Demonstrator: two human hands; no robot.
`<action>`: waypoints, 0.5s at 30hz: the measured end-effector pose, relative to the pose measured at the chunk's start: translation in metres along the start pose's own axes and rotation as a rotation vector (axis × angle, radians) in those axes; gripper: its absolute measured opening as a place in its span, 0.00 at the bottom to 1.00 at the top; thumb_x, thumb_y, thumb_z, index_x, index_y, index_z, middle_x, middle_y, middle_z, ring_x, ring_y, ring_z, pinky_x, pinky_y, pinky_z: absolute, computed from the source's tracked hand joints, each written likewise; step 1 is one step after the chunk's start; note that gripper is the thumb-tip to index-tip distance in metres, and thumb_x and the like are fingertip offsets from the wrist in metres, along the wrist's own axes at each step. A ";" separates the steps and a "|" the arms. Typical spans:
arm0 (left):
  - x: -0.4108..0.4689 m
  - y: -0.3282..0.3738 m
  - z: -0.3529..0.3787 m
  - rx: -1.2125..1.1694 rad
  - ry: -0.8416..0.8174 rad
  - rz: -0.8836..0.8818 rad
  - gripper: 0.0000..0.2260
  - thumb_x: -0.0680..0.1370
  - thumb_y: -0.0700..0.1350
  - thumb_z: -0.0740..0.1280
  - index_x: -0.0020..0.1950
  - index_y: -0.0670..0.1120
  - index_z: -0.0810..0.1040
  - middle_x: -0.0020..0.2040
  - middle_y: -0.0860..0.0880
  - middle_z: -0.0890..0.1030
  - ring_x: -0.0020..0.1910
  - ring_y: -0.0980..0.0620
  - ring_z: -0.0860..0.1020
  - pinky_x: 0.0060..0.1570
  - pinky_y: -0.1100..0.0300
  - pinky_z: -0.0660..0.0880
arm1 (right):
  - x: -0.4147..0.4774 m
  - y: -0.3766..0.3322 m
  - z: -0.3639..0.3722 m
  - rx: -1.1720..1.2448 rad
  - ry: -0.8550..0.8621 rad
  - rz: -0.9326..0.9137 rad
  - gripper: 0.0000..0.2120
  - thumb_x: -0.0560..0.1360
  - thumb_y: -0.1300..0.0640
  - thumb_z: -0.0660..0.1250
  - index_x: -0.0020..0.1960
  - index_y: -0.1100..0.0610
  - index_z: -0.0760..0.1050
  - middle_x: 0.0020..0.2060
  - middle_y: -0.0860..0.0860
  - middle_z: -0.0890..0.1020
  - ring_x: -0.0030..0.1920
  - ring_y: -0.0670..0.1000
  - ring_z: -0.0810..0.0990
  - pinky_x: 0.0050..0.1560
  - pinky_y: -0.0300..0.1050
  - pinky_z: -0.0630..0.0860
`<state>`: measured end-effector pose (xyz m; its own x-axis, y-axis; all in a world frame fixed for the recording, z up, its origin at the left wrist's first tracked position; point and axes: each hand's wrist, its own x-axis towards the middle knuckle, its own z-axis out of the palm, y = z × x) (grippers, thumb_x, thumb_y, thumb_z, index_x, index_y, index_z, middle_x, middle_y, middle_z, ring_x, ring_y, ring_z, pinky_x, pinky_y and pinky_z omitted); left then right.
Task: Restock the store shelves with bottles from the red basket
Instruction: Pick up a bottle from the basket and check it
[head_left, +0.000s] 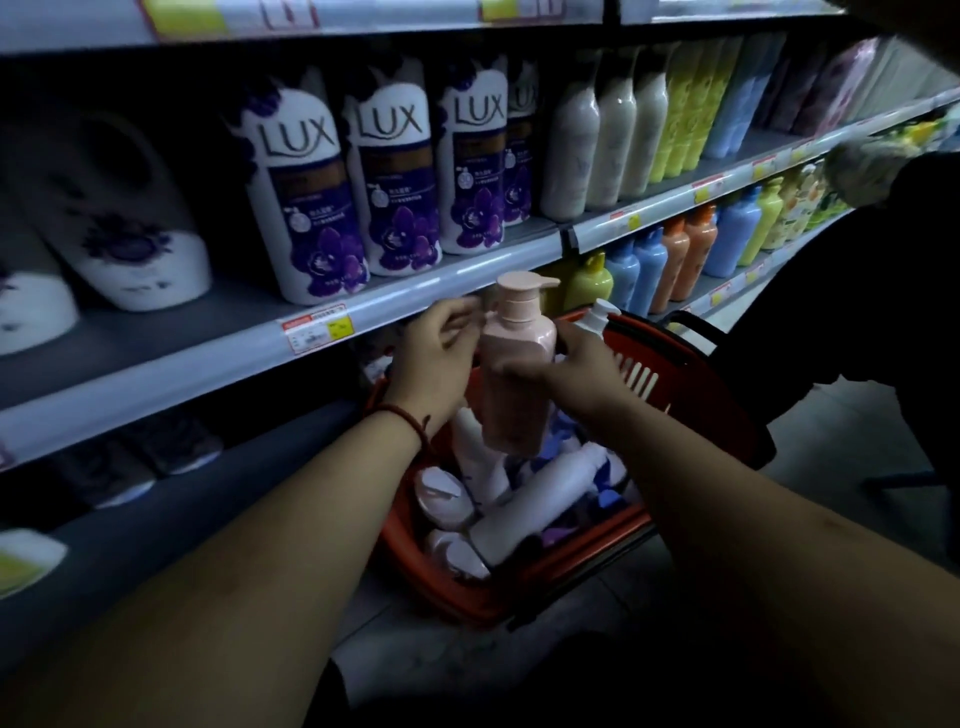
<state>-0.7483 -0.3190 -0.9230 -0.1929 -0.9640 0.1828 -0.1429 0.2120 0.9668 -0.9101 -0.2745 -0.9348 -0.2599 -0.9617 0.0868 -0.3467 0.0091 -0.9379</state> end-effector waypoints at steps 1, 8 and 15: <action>-0.003 -0.005 -0.009 0.070 0.024 -0.033 0.13 0.76 0.36 0.65 0.57 0.50 0.79 0.55 0.48 0.83 0.50 0.53 0.81 0.56 0.55 0.78 | 0.000 -0.006 0.005 0.040 0.003 0.016 0.26 0.64 0.52 0.81 0.60 0.54 0.79 0.49 0.48 0.85 0.49 0.46 0.83 0.49 0.43 0.81; -0.033 -0.025 -0.059 0.246 -0.305 -0.226 0.38 0.58 0.56 0.76 0.66 0.50 0.72 0.58 0.51 0.80 0.55 0.51 0.81 0.59 0.49 0.78 | -0.008 -0.050 0.036 0.323 -0.005 0.128 0.17 0.69 0.55 0.78 0.55 0.60 0.80 0.43 0.52 0.84 0.37 0.45 0.82 0.29 0.34 0.76; -0.044 -0.010 -0.086 0.133 -0.268 -0.184 0.20 0.67 0.43 0.80 0.53 0.55 0.75 0.53 0.54 0.83 0.54 0.54 0.82 0.60 0.49 0.78 | -0.015 -0.073 0.060 0.378 -0.122 0.157 0.18 0.68 0.51 0.78 0.52 0.62 0.81 0.45 0.59 0.86 0.46 0.58 0.86 0.45 0.54 0.84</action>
<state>-0.6547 -0.2922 -0.9253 -0.3977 -0.9154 -0.0626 -0.3209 0.0749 0.9442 -0.8269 -0.2776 -0.8879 -0.1666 -0.9822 -0.0863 0.0493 0.0791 -0.9956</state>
